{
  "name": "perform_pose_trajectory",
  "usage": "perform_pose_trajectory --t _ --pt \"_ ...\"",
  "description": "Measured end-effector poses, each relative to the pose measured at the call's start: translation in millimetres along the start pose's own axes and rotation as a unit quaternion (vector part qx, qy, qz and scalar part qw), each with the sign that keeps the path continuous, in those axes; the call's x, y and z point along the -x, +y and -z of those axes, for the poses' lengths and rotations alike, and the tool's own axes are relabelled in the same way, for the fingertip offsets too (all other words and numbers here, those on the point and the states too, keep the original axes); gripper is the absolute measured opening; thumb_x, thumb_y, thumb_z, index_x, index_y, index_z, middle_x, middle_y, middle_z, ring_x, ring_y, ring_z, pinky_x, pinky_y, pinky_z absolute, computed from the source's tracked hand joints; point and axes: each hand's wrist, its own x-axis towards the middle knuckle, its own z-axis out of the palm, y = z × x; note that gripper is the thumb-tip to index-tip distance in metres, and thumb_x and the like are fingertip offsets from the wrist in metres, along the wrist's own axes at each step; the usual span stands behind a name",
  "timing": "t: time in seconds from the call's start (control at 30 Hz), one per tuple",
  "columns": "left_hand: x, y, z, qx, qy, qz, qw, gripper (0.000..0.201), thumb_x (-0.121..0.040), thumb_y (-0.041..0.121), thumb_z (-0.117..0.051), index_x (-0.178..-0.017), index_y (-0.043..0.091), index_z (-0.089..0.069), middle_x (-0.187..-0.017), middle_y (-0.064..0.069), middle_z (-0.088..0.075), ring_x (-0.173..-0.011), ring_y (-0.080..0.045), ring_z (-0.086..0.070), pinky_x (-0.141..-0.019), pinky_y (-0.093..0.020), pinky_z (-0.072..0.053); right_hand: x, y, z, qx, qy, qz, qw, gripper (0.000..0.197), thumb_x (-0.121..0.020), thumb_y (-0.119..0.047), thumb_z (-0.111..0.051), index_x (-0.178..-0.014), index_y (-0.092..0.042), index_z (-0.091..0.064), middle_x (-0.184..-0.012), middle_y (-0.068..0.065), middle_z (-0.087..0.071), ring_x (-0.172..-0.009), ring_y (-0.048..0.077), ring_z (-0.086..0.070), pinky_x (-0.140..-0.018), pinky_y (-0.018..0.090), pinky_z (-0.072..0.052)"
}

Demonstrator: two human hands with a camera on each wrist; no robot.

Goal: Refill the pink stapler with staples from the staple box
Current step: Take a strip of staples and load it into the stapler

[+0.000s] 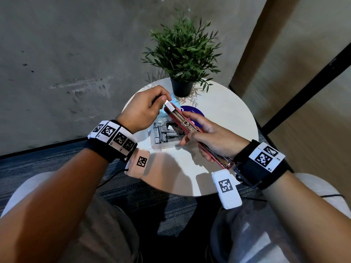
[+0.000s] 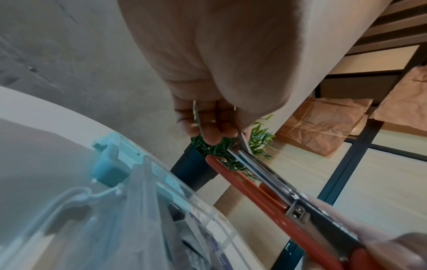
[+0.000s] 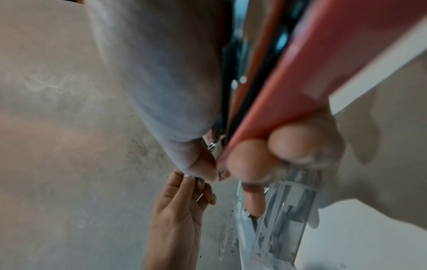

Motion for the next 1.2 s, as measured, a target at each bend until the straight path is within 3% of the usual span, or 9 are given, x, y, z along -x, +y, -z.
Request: perform_pose_trajectory --t 0.1,0.2,0.33,0.47,0.63,0.8,0.9,1.1,1.2 --pt "0.1 4.5 2.3 -0.048 0.013 -0.022 0.999 0.017 -0.1 0.021 -0.049 -0.104 0.019 -0.065 -0.072 0.013 -0.057 -0.067 -0.004 -0.055 -0.065 -0.023 -0.044 0.1 0.3 0.0 -0.006 0.0 -0.001 1.0 0.07 -0.098 -0.003 -0.05 -0.154 -0.037 -0.024 -0.105 0.013 -0.075 -0.035 0.018 -0.049 -0.034 0.023 -0.042" --pt "0.9 4.7 3.4 -0.079 0.014 -0.04 0.996 0.018 -0.1 0.02 -0.05 -0.107 0.016 -0.066 -0.075 0.021 -0.054 -0.07 0.006 -0.052 -0.064 -0.009 -0.033 0.4 -0.2 -0.2 -0.01 0.004 0.001 1.0 0.07 -0.098 -0.001 -0.049 -0.154 -0.036 -0.023 -0.104 0.012 -0.075 -0.034 0.018 -0.049 -0.032 0.023 -0.041" --pt "2.7 6.1 3.6 -0.073 0.012 -0.032 0.997 0.017 -0.1 0.025 -0.051 -0.114 0.02 -0.06 -0.075 0.012 -0.056 -0.067 -0.004 -0.053 -0.065 -0.023 -0.04 1.3 -0.7 -0.3 -0.008 0.002 0.003 1.0 0.07 -0.099 -0.003 -0.049 -0.154 -0.037 -0.023 -0.105 0.013 -0.075 -0.035 0.018 -0.049 -0.033 0.023 -0.042" --pt "1.4 4.6 2.6 -0.002 -0.011 -0.001 1.0 0.013 -0.097 0.032 -0.053 -0.105 0.025 -0.06 -0.076 -0.005 -0.062 -0.067 -0.025 -0.058 -0.066 -0.044 -0.052 1.9 -1.4 0.4 -0.008 0.001 0.007 1.0 0.068 -0.099 -0.005 -0.049 -0.153 -0.038 -0.025 -0.105 0.014 -0.075 -0.034 0.019 -0.049 -0.034 0.023 -0.042" --pt "2.2 4.9 2.8 -0.012 -0.026 -0.022 0.999 0.013 -0.095 0.03 -0.06 -0.102 0.022 -0.068 -0.084 0.009 -0.064 -0.069 -0.005 -0.051 -0.067 -0.026 -0.04 2.3 -1.5 0.5 -0.007 0.003 0.004 1.0 0.068 -0.099 -0.006 -0.05 -0.153 -0.038 -0.025 -0.105 0.013 -0.075 -0.035 0.018 -0.049 -0.035 0.023 -0.042" --pt "4.1 7.8 -1.2 -0.002 -0.022 0.005 1.0 0.018 -0.09 0.039 -0.064 -0.104 0.028 -0.064 -0.069 0.004 -0.054 -0.063 -0.015 -0.05 -0.065 -0.036 -0.045 1.7 -1.3 0.6 -0.011 0.004 0.008 1.0 0.069 -0.099 -0.003 -0.048 -0.154 -0.035 -0.023 -0.1 0.01 -0.075 -0.034 0.018 -0.049 -0.034 0.023 -0.041" --pt "6.4 9.0 -4.9 -0.008 -0.012 0.012 1.0 0.019 -0.089 0.039 -0.065 -0.105 0.029 -0.062 -0.077 0.007 -0.053 -0.069 -0.022 -0.054 -0.07 -0.043 -0.05 1.8 -1.0 0.5 -0.015 0.004 0.009 1.0 0.069 -0.1 -0.001 -0.047 -0.155 -0.034 -0.021 -0.098 0.01 -0.075 -0.033 0.017 -0.049 -0.033 0.023 -0.041" --pt "6.7 11.8 -6.6 -0.029 0.031 -0.051 0.998 0.012 -0.089 0.033 -0.069 -0.092 0.022 -0.064 -0.098 0.008 -0.052 -0.09 -0.011 -0.054 -0.074 -0.019 -0.043 1.7 -2.4 1.1 -0.027 0.007 0.019 0.999 0.068 -0.099 -0.001 -0.046 -0.155 -0.034 -0.023 -0.102 0.015 -0.075 -0.033 0.018 -0.049 -0.033 0.023 -0.041" --pt "10.0 9.7 -6.6 -0.047 0.016 -0.089 0.995 0.017 -0.089 0.037 -0.07 -0.096 0.023 -0.073 -0.109 0.003 -0.054 -0.104 -0.014 -0.054 -0.088 -0.023 -0.042 0.8 -1.6 2.8 -0.027 0.02 0.02 0.999 0.068 -0.098 -0.002 -0.047 -0.153 -0.037 -0.026 -0.106 0.018 -0.074 -0.032 0.019 -0.049 -0.033 0.023 -0.04"
